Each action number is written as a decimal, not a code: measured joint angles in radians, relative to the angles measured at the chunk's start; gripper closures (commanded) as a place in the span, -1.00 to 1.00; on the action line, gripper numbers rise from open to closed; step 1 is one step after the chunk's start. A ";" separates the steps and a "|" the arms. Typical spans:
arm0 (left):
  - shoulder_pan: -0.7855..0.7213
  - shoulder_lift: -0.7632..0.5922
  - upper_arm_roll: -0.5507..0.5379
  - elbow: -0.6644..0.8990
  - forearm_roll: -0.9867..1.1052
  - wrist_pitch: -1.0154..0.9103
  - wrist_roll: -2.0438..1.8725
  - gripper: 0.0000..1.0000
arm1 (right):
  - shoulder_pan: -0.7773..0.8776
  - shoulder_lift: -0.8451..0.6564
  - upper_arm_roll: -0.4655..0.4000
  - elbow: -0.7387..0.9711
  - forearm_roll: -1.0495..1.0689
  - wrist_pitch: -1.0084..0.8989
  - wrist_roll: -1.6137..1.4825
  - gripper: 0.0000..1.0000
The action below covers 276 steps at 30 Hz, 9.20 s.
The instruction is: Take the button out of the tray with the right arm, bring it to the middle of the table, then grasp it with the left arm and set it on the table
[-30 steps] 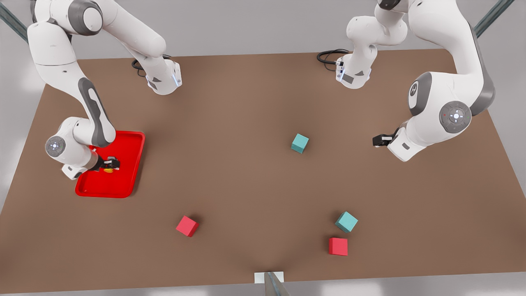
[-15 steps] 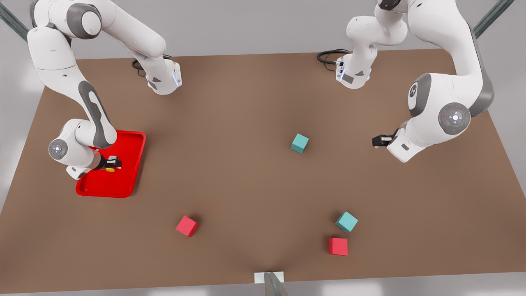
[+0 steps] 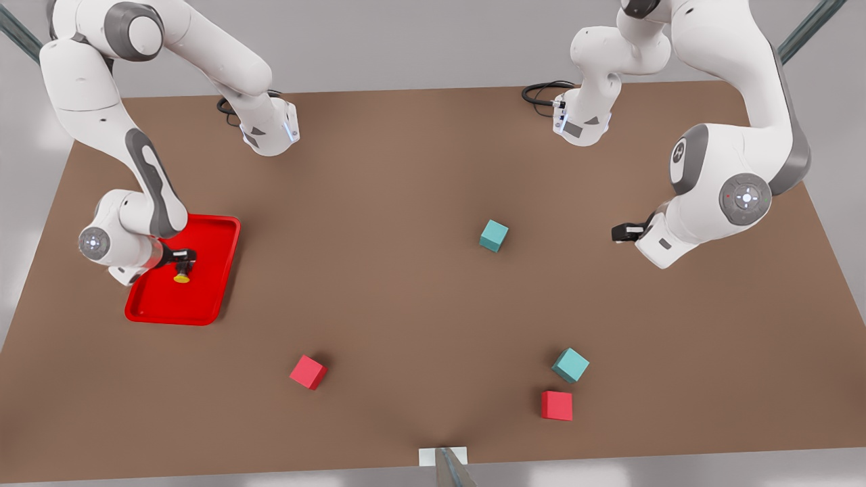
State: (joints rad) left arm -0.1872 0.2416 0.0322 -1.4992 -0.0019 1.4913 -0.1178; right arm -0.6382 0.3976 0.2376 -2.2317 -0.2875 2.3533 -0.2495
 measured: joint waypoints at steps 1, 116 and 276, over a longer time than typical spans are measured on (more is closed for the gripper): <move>0.000 0.000 0.000 0.000 0.000 0.000 0.000 -1.00 | -0.001 0.001 0.000 -0.006 -0.010 -0.002 0.006 -0.61; 0.028 0.029 0.011 0.000 -0.008 0.004 -0.002 -1.00 | -0.703 0.220 0.547 -0.045 -0.670 0.159 0.107 -1.00; -0.553 0.521 -0.008 -0.018 0.156 0.851 -0.700 0.13 | 0.606 -0.085 -0.098 0.946 0.224 -0.777 0.227 -1.00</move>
State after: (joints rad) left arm -0.7398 0.7627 0.0241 -1.5169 0.1545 2.3423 -0.8178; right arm -0.0324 0.3126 0.1394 -1.2861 -0.0633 1.5765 -0.0221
